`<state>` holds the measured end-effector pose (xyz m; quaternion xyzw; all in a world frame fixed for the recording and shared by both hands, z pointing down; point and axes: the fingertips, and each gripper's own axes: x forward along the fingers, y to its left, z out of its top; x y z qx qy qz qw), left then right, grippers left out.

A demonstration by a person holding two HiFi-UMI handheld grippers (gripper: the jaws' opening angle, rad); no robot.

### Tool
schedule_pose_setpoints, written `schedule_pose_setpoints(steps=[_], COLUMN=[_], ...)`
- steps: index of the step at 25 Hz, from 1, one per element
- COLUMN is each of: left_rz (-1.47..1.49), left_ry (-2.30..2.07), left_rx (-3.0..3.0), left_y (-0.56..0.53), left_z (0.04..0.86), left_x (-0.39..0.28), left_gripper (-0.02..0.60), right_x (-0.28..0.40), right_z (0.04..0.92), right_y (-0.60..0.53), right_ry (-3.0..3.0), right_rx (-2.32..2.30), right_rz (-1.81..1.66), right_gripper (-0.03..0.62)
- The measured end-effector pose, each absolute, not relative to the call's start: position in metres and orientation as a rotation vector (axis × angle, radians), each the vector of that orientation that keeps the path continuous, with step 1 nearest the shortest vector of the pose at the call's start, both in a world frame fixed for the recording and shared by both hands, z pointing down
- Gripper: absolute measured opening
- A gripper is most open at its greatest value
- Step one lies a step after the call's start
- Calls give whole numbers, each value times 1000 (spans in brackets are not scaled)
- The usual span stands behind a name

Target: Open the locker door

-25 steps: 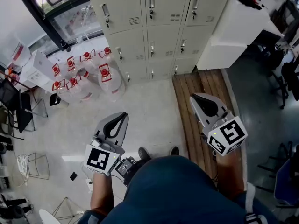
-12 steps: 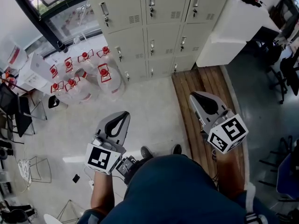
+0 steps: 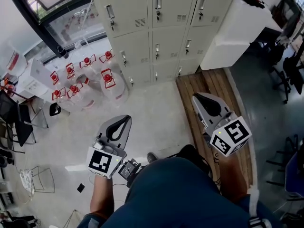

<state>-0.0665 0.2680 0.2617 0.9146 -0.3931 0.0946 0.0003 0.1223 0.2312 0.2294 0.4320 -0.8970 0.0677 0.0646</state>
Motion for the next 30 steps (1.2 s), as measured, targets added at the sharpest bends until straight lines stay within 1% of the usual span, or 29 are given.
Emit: schedule_pose_setpoints(steps=[4,8,15,20,30], left_rz=[310,310,274,277,304], left_ry=[-1246,-1301,-1396,-1475,-1615], left_rx=[2850,2812,2762,2704,2604], left_y=[258,234,193,160,125], left_z=[270,274,265,268,270], left_x=[-73,-74,-48,-41,-23], left_gripper=[21,21,21,21,21], right_x=[120,124,125,129,135], right_z=[239,244,238,244,247], right_y=[222,190,129,82,32], right_ry=[-2686,-2688,-2755,-2769,-2831], right_rx=[1272,1241,1096,1030,850], right_rz=[223,243,225,240,240], right_gripper=[37,37,37,37,37])
